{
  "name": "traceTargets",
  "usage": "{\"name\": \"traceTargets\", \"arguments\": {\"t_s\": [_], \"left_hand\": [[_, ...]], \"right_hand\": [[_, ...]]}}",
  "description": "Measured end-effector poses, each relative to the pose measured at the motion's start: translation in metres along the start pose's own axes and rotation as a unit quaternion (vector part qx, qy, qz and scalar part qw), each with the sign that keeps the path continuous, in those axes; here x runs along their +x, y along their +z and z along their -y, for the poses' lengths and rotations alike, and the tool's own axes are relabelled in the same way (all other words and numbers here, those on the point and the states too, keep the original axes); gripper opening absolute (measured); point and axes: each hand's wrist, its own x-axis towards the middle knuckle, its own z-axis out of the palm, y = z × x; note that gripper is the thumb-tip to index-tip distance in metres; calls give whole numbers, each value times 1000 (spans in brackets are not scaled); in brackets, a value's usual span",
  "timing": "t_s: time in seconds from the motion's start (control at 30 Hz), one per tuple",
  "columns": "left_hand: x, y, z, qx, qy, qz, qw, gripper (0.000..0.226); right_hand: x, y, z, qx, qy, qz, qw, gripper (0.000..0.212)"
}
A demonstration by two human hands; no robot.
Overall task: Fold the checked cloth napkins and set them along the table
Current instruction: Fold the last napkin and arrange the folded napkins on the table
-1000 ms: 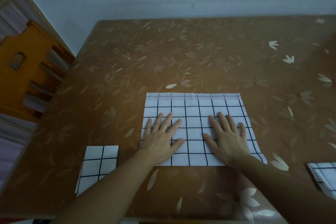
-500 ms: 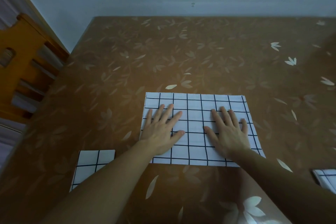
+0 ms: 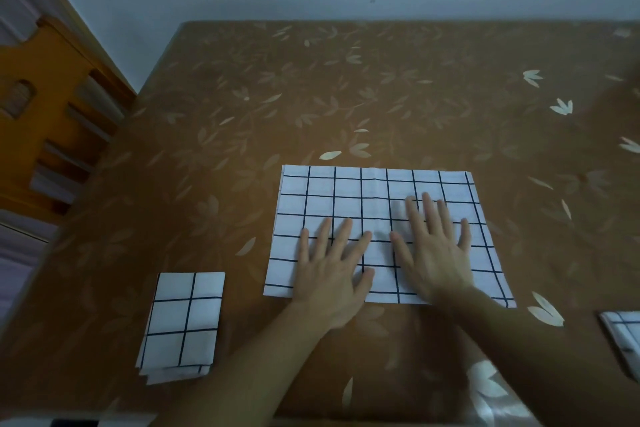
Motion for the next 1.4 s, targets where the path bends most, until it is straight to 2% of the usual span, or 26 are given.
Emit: {"name": "traceTargets", "arguments": {"t_s": [0.1,0.17,0.3,0.5,0.6,0.7,0.77,0.83,0.9,1.0,1.13,1.2,1.3,1.4], "left_hand": [[0,-1,0,28,10,18,999,62],[-1,-2,0,38,10,29,999,62],[-1,-3,-1,11,-2,19,1000,61],[-13,-1,29,17,-26,6,999,63],[-20,-4,48,6,-41,5,999,64],[-23,-13,38,50,-3,-42,998,53],[-25,-17,19,49,63,-99,992,45],[-29,-17,-6,15,115,-127,985,38],[-37,-18,-32,-23,128,-106,986,29],[-43,-18,-58,-44,86,-30,995,32],[-46,-16,-74,-12,40,-16,999,34],[-45,-21,-82,-2,14,-1,1000,35],[-53,-25,-102,-41,-44,-19,998,35],[-69,-25,-129,-129,-125,-72,981,19]], "right_hand": [[-30,6,36,51,-74,12,996,77],[-40,13,43,78,-88,31,993,72],[-39,16,10,31,-65,21,997,78],[-45,0,-62,-43,-19,50,998,69],[-45,-3,-73,-50,-18,66,996,71],[-49,-10,-71,-63,-20,67,996,74],[-62,-20,-75,-79,-48,42,995,73],[-78,-31,-87,-104,-113,24,988,66],[-91,-38,-99,-127,-183,5,975,52],[-90,-44,-114,-147,-232,-44,961,35],[-67,-54,-123,-202,-286,-31,936,12],[-58,-55,-122,-201,-299,1,933,28],[-63,-63,-116,-190,-287,45,938,28],[-81,-67,-120,-115,-216,92,965,34]]}}
